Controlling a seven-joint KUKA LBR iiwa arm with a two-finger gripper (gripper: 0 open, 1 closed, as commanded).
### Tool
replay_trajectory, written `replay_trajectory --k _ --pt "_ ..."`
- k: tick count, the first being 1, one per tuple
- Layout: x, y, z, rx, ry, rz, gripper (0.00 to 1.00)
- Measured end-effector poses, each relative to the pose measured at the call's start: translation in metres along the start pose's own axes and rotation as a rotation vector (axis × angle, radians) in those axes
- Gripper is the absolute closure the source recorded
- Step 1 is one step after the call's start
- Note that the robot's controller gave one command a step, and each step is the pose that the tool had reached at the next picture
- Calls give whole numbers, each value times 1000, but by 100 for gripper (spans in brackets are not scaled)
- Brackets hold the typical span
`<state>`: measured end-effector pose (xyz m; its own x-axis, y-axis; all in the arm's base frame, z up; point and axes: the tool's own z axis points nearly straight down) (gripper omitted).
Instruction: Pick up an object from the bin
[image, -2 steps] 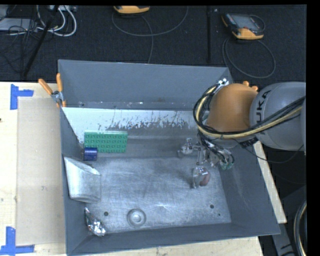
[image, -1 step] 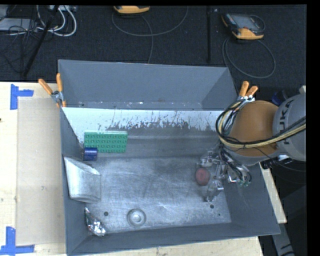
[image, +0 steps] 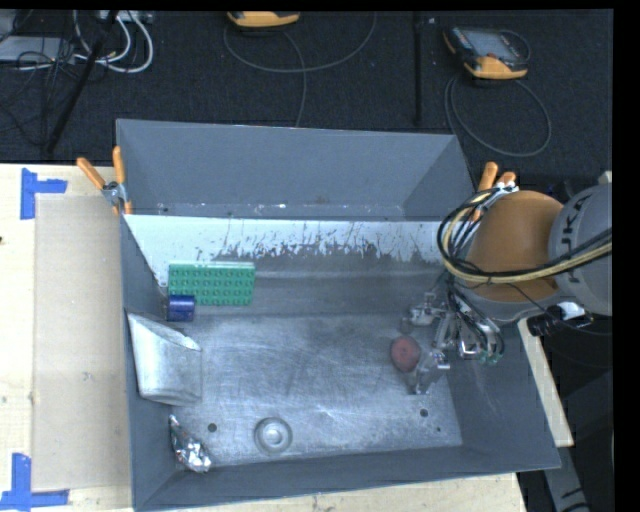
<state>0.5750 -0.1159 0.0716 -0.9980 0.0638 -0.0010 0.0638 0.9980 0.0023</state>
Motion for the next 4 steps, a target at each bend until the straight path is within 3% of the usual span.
replay_trajectory --k 1,2,3,4 --pt "-3 0 -3 0 -10 4 100" --pt "39 3 -158 4 -5 -205 100" --pt "40 3 -154 2 0 -200 0" --pt "24 74 -54 -3 9 -319 0"
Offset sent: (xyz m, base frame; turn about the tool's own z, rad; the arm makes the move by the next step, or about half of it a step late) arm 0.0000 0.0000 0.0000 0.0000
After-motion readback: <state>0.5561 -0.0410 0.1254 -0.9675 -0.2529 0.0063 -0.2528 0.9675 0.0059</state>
